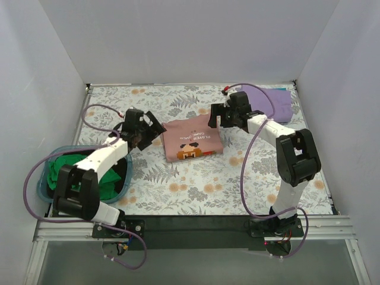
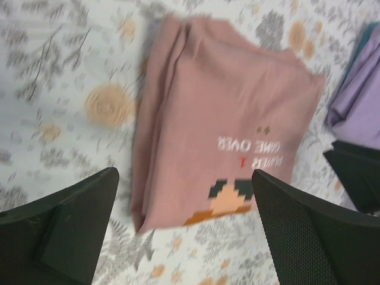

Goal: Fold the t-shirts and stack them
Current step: Fold the tshirt, then neatly place the folded tshirt to the corner

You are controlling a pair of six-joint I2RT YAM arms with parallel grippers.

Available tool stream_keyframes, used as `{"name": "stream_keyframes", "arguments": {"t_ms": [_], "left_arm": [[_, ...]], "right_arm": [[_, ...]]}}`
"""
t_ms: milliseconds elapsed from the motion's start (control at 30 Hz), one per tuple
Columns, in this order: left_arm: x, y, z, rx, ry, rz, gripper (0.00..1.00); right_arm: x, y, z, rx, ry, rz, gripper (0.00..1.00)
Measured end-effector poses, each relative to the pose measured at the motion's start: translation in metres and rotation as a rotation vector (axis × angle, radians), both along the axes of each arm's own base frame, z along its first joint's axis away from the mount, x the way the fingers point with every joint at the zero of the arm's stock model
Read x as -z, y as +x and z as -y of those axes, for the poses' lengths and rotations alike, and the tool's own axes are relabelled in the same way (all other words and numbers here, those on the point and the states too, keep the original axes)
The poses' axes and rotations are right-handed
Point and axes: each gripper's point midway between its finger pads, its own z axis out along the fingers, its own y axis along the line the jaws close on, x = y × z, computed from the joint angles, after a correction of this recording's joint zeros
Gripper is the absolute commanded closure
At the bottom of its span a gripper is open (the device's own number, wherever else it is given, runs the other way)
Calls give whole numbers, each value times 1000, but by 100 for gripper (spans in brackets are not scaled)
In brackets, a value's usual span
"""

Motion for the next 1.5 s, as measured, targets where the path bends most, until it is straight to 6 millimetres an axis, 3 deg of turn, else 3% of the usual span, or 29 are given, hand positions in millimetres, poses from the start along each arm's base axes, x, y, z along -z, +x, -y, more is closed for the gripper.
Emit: {"name": "stream_keyframes", "arguments": {"t_ms": [200,367,467,600,700,733,833,1000,1167,1300,1500], "left_arm": [[17,-71,-6,32,-55,-56,5],[4,-98,-8,36,-108,-10,4],[-4,-107,-10,30,-122,13,5],[-13,-110,-11,27,-135,37,4],[-14,-113,-13,21,-135,36,4],[-12,-114,-14,19,-132,32,4],[-8,-117,-15,14,-125,16,4],[-4,-117,-17,11,-114,6,4],[-7,-110,-24,-47,-99,14,2],[-22,-95,-24,-59,-103,100,2],[-59,-61,-18,-48,-128,307,2]], "right_arm": [[37,-6,-3,-38,-134,-58,9],[69,-5,-4,-42,-205,-116,18],[69,13,-7,-30,-224,-86,25],[73,28,-15,-23,-244,-63,42],[75,30,-25,-28,-234,-59,61],[74,30,-29,-30,-232,-57,77],[71,34,-38,-23,-226,-45,93],[68,51,-39,30,-270,-7,99],[57,70,-18,133,-359,39,99],[38,88,-2,189,-393,87,99],[9,117,28,267,-423,157,99]]}}
